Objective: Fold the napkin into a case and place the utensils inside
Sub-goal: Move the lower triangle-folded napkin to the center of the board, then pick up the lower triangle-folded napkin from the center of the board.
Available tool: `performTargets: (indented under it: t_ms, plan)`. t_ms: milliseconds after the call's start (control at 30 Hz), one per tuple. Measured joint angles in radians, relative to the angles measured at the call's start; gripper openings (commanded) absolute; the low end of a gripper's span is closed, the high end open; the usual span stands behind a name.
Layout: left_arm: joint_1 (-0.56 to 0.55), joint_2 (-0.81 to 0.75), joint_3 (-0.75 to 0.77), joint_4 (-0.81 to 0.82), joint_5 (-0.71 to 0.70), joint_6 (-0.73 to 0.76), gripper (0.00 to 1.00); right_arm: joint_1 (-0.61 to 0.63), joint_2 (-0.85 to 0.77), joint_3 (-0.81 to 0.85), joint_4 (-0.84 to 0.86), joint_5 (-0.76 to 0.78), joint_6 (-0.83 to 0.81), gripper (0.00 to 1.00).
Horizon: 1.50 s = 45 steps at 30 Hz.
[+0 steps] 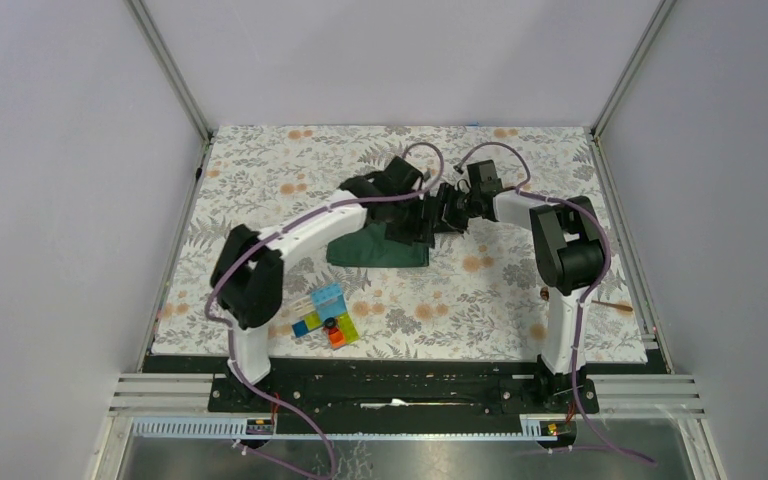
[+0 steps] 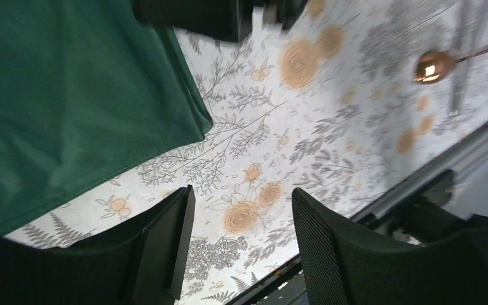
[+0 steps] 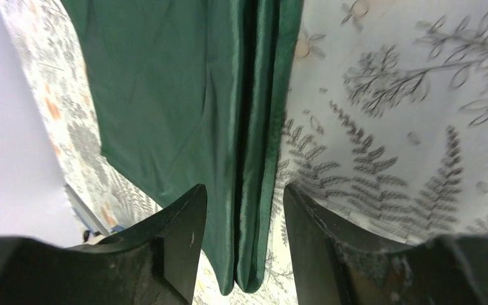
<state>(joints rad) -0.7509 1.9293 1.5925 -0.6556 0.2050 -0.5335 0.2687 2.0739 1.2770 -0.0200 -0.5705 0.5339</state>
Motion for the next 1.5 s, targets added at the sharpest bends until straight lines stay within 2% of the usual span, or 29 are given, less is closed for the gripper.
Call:
performTargets:
  t_ms: [100, 267, 367, 533, 767, 900, 933, 1100, 1267, 1500]
  plan:
    - [0.060, -0.092, -0.019, 0.007, 0.038, 0.002, 0.65, 0.036, -0.030, -0.021, -0.035, 0.046, -0.026, 0.52]
    - [0.236, -0.240, -0.104, 0.021, 0.103, 0.001, 0.67, 0.079, -0.073, -0.074, -0.059, 0.067, -0.053, 0.45]
    - [0.335, -0.276, -0.134, 0.008, 0.131, 0.003, 0.67, 0.090, -0.097, -0.111, -0.069, 0.064, -0.063, 0.43]
    - [0.406, -0.295, -0.148, -0.016, 0.161, 0.015, 0.68, 0.092, -0.139, -0.164, -0.089, 0.063, -0.077, 0.41]
    - [0.445, -0.324, -0.154, -0.032, 0.186, 0.028, 0.68, 0.092, -0.149, -0.202, -0.091, 0.024, -0.081, 0.22]
    - [0.464, -0.325, -0.158, -0.032, 0.206, 0.028, 0.69, 0.092, -0.148, -0.214, -0.092, 0.018, -0.087, 0.02]
    - [0.471, -0.326, -0.160, -0.031, 0.213, 0.028, 0.69, 0.092, -0.147, -0.215, -0.095, 0.017, -0.088, 0.00]
    - [0.513, -0.327, -0.164, -0.031, 0.247, 0.027, 0.69, 0.073, -0.144, -0.212, -0.121, 0.008, -0.099, 0.00]
    - [0.547, -0.338, -0.180, -0.030, 0.281, 0.027, 0.70, 0.021, -0.142, -0.156, -0.256, 0.055, -0.158, 0.00]
    - [0.570, -0.338, -0.211, -0.024, 0.355, 0.017, 0.69, -0.005, -0.051, 0.076, -0.487, 0.232, -0.321, 0.00]
